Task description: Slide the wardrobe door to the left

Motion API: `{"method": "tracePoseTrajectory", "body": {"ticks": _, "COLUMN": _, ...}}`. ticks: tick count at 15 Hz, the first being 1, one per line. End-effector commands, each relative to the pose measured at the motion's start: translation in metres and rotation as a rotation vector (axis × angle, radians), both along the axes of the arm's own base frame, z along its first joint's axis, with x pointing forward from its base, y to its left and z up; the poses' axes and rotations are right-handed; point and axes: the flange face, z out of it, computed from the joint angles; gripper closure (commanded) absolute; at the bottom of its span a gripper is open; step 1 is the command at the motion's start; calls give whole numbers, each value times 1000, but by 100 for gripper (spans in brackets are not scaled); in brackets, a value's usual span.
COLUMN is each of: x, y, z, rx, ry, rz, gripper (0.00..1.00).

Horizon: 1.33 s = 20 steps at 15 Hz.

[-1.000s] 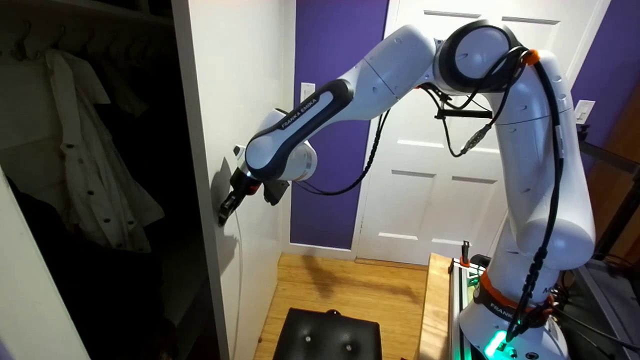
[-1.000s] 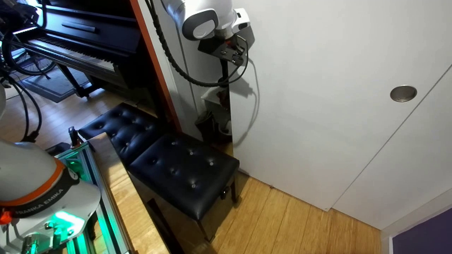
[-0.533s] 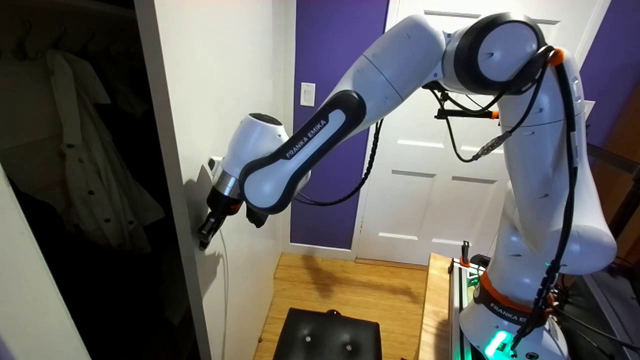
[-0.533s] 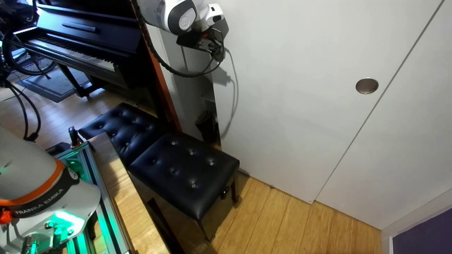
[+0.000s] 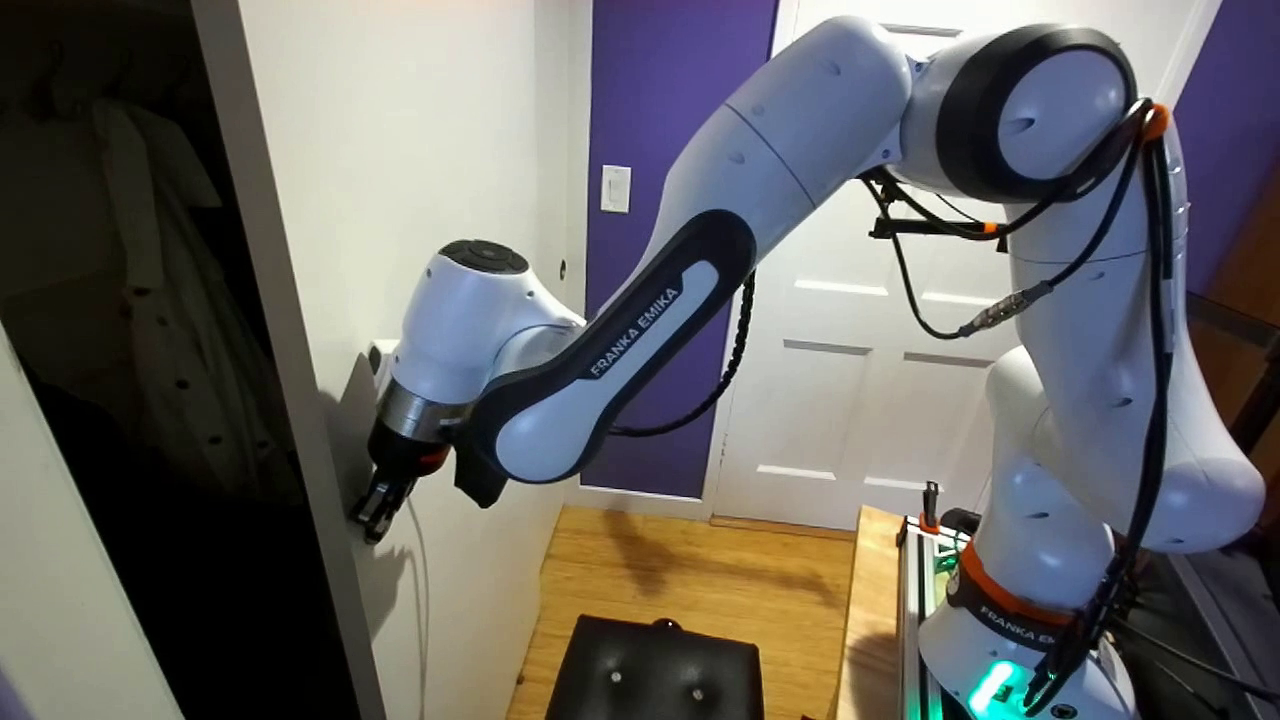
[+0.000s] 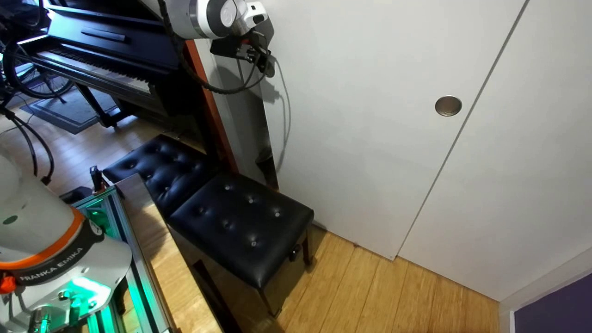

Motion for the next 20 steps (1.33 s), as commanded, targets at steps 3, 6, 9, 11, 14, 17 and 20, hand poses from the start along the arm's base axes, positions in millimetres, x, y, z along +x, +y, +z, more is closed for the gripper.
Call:
{"method": "tracePoseTrajectory", "body": {"ticks": 3, "x": -4, "y": 43, "z": -1, "rx": 31, "ry": -1, "rz": 42, "gripper": 100}}
{"method": "tracePoseTrajectory", "body": {"ticks": 6, "x": -11, "y": 31, "z": 0, "rx": 15, "ry": 11, "rz": 40, "gripper": 99}}
{"method": "tracePoseTrajectory", "body": {"ticks": 9, "x": -15, "y": 41, "z": 0, "rx": 22, "ry": 13, "rz": 57, "gripper": 99}}
{"method": "tracePoseTrajectory", "body": {"ticks": 11, "x": -16, "y": 43, "z": 0, "rx": 24, "ry": 13, "rz": 61, "gripper": 99}}
{"method": "tracePoseTrajectory", "body": {"ticks": 14, "x": -16, "y": 43, "z": 0, "rx": 24, "ry": 13, "rz": 61, "gripper": 99}}
{"method": "tracePoseTrajectory", "body": {"ticks": 17, "x": -16, "y": 43, "z": 0, "rx": 24, "ry": 13, "rz": 61, "gripper": 100}}
{"method": "tracePoseTrajectory", "body": {"ticks": 20, "x": -18, "y": 65, "z": 0, "rx": 14, "ry": 0, "rz": 102, "gripper": 100}}
